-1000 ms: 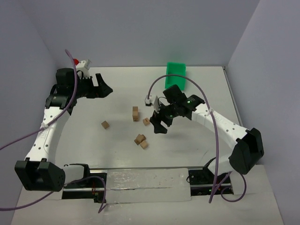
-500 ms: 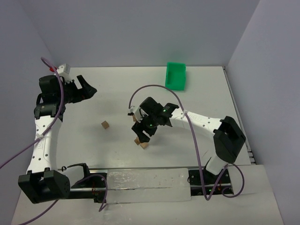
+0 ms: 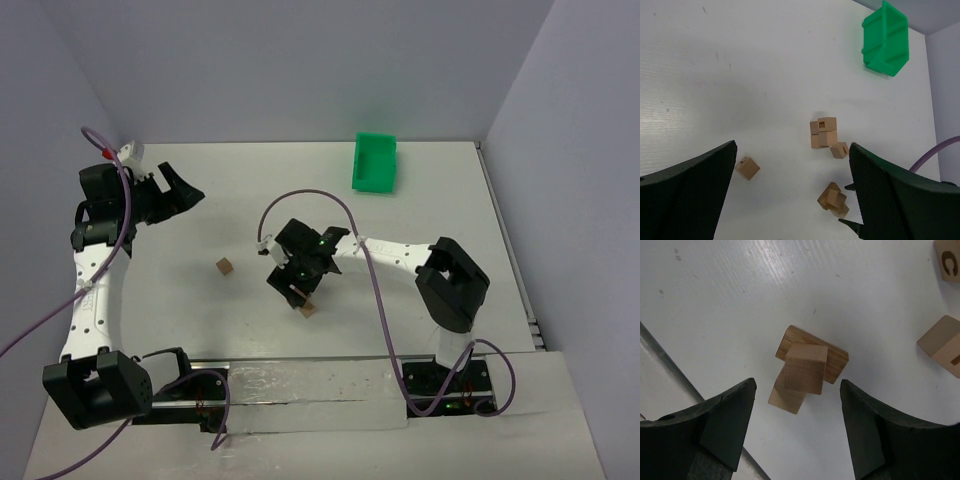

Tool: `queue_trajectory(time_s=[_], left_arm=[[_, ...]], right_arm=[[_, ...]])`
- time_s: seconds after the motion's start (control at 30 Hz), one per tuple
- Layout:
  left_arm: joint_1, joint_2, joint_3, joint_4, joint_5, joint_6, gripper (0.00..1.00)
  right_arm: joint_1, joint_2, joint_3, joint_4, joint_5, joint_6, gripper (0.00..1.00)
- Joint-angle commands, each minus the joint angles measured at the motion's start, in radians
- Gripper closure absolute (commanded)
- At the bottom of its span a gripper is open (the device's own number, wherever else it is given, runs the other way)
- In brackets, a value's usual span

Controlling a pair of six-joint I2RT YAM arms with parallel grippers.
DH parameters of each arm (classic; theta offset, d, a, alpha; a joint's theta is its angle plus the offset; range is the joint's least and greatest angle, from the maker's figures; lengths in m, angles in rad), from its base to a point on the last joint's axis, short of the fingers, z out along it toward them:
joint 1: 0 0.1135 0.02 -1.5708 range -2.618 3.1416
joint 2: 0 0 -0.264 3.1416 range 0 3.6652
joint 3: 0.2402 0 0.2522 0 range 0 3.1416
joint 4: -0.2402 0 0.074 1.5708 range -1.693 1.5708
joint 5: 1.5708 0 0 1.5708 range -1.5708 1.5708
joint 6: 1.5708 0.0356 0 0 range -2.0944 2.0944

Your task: Build the wood block tower

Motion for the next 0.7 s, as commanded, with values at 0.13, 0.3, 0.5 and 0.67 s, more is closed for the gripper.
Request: queue_trajectory(time_s=[0.13,0.3,0.5,0.67], left_arm=[[0.021,0.005,0.010,0.061,0.061,-0.019,0.01],[0.025,0.012,0.008,0.068,0.071,-0.025,0.01],[0.030,0.023,0.007,0.073,0.076,-0.025,0.01],[0.037,0.026,0.005,0.072,0.076,-0.026,0.01]], right_arm=[[0.001,0.042,0.064,0.030,0.062,-0.013,0.35],[0.001,0.055,0.061,0.027,0.059,-0.031,0.39],[0.001,0.046,0.046,0.025,0.055,-0.036,0.68],[-0.044,-0.037,0.018,0.025,0.012,0.003,0.97]])
